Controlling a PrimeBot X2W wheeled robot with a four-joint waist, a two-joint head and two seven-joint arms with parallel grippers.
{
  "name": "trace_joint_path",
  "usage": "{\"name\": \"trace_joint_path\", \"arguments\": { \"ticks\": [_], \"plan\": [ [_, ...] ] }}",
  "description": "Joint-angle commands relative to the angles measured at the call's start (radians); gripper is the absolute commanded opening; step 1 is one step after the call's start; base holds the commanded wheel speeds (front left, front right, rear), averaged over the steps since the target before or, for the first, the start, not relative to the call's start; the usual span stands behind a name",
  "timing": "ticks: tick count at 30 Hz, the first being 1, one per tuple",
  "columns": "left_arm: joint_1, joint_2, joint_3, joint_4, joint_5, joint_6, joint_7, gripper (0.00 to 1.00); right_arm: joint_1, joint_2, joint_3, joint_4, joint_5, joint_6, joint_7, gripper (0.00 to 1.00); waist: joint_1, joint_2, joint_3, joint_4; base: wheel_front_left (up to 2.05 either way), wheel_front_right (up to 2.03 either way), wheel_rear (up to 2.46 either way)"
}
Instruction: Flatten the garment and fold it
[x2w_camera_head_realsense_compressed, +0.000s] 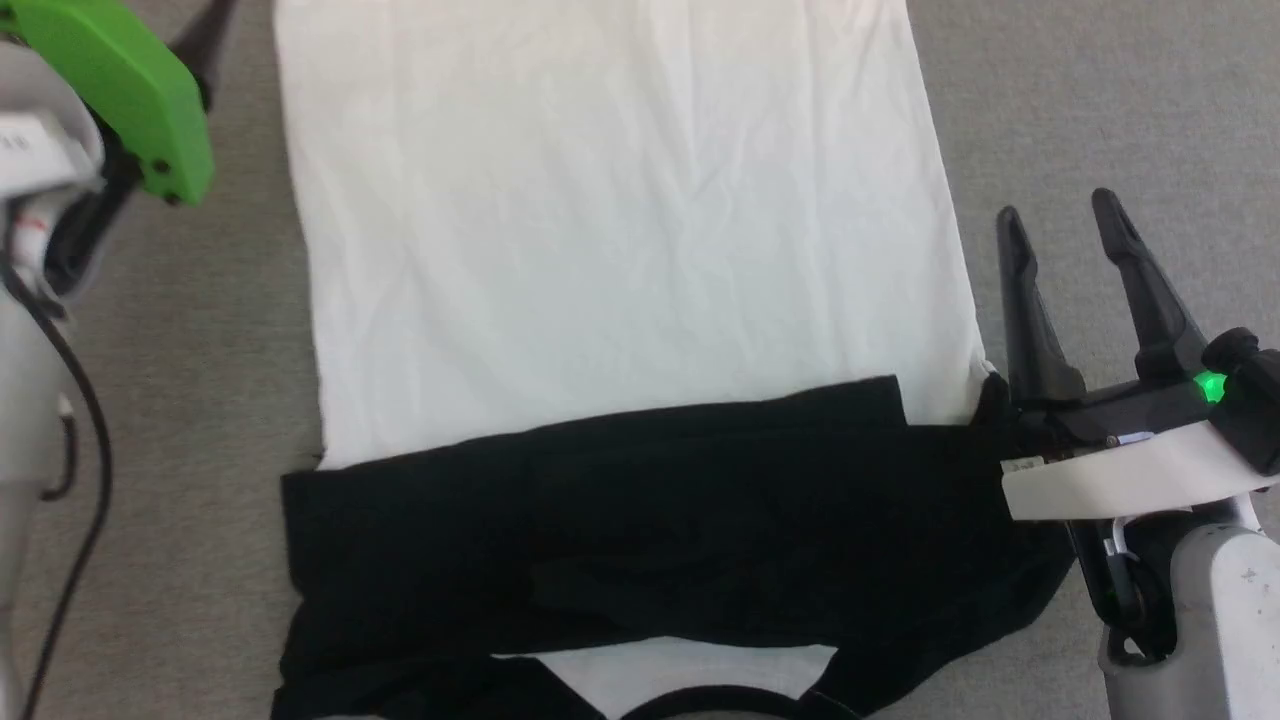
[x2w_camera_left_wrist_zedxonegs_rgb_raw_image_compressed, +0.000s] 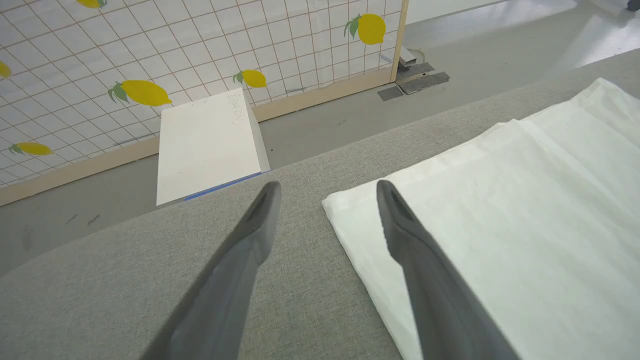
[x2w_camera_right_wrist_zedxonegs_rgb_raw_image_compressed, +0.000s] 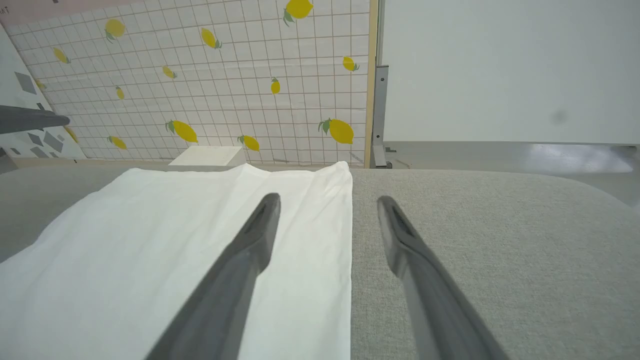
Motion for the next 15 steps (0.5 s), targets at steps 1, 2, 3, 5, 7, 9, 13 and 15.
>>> {"name": "trace_joint_path", "arguments": {
  "ticks": [1,2,3,5,7,9,13,15],
  "plan": [
    [-0.043,0.021,-0.003,0.014,-0.021,-0.007,0.042,1.0,-0.021,0.007,-0.002,0.005,-0.007,-0.001,-0.021,1.0,-0.0001,0.0,0.118,-0.101,0.0,0.0,0.0],
    [-0.065,0.028,0.0,0.028,-0.034,-0.006,0.082,1.0,-0.027,0.009,-0.001,0.008,-0.004,-0.001,-0.03,1.0,-0.0001,0.0,0.131,-0.112,0.0,0.0,0.0],
    [-0.08,0.035,0.0,0.036,-0.039,-0.006,0.112,1.0,-0.031,0.011,0.001,0.01,-0.004,-0.001,-0.036,1.0,-0.0001,0.0,0.139,-0.12,0.0,0.0,0.0],
    [-0.109,0.049,0.004,0.053,-0.051,0.003,0.175,1.0,-0.037,0.014,0.002,0.013,-0.002,-0.001,-0.048,1.0,-0.0001,0.0,0.154,-0.137,0.0,0.0,0.0],
    [-0.13,0.061,0.009,0.062,-0.062,0.016,0.231,1.0,-0.04,0.017,0.004,0.015,0.003,-0.001,-0.056,1.0,-0.0001,0.0,0.166,-0.15,0.0,0.0,0.0],
    [-0.147,0.065,0.018,0.067,-0.075,0.039,0.283,1.0,-0.041,0.018,0.003,0.014,0.004,-0.001,-0.062,1.0,-0.0001,0.0,0.177,-0.159,0.0,0.0,0.0],
    [-0.175,0.075,0.031,0.064,-0.081,0.103,0.377,1.0,-0.044,0.022,0.01,0.006,0.008,-0.001,-0.067,1.0,-0.0001,0.0,0.199,-0.171,0.0,0.0,0.0],
    [-0.183,0.078,0.039,0.06,-0.082,0.145,0.422,1.0,-0.045,0.024,0.018,0.002,0.008,-0.001,-0.068,1.0,-0.0001,0.0,0.207,-0.175,0.0,0.0,0.0]
  ]
}}
